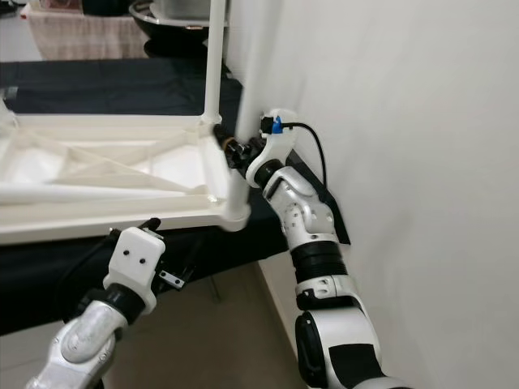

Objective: Building children table

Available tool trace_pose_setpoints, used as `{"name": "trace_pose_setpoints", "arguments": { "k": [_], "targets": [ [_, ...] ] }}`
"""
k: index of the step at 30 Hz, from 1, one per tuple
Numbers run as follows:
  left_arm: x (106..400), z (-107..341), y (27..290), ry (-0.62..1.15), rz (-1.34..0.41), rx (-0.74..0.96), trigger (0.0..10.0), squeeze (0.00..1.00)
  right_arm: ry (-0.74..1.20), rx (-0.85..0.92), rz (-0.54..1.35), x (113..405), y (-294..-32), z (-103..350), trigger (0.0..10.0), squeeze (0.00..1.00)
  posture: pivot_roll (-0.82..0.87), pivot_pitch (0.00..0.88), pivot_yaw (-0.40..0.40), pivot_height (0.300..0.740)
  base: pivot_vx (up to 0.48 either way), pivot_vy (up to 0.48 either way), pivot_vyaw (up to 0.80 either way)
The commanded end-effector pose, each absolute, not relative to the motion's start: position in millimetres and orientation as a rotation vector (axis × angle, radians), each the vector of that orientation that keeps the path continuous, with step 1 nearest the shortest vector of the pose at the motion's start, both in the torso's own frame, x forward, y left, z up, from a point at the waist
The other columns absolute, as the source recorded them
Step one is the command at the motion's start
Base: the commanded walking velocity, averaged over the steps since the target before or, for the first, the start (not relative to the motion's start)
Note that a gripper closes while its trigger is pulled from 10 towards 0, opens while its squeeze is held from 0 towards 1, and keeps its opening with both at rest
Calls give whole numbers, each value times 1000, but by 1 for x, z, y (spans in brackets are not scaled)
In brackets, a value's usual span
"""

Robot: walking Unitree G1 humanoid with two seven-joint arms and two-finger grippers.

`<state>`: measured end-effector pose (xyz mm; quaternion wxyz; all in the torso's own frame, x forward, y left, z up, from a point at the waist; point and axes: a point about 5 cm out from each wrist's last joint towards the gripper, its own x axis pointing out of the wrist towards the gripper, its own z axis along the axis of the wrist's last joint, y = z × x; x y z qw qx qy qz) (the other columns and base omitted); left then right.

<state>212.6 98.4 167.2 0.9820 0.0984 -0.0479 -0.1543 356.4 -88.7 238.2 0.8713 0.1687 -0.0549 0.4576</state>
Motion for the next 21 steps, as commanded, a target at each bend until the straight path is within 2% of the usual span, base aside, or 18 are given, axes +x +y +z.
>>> {"name": "trace_pose_setpoints", "arguments": {
  "k": [1, 4, 9, 10, 14, 21],
  "targets": [
    [212, 167, 96, -94, -319, 189, 10000, 0, -113, 340, 1171, 340, -83, 240, 10000, 0, 70, 23, -137, 740, 0, 0, 0],
    [212, 167, 96, -92, -324, 184, 10000, 0, -68, 286, 1261, 333, -88, 229, 10000, 0, 70, 29, -138, 740, 0, 0, 0],
    [210, 166, 93, -85, -345, 179, 10000, 0, 16, 168, 1309, 331, -92, 206, 10000, 0, 73, 30, -138, 740, 0, 0, 0],
    [209, 166, 93, -82, -351, 177, 10000, 0, 48, 111, 1267, 336, -91, 194, 0, 0, 74, 31, -139, 740, 0, 0, 0],
    [209, 165, 93, -81, -352, 176, 10000, 0, 58, 78, 1194, 344, -88, 186, 0, 0, 73, 32, -137, 740, 0, 0, 0],
    [209, 166, 94, -83, -348, 178, 10000, 0, 23, 100, 873, 369, -90, 195, 0, 0, 71, 37, -139, 740, 0, 0, 0]
  ]
}}
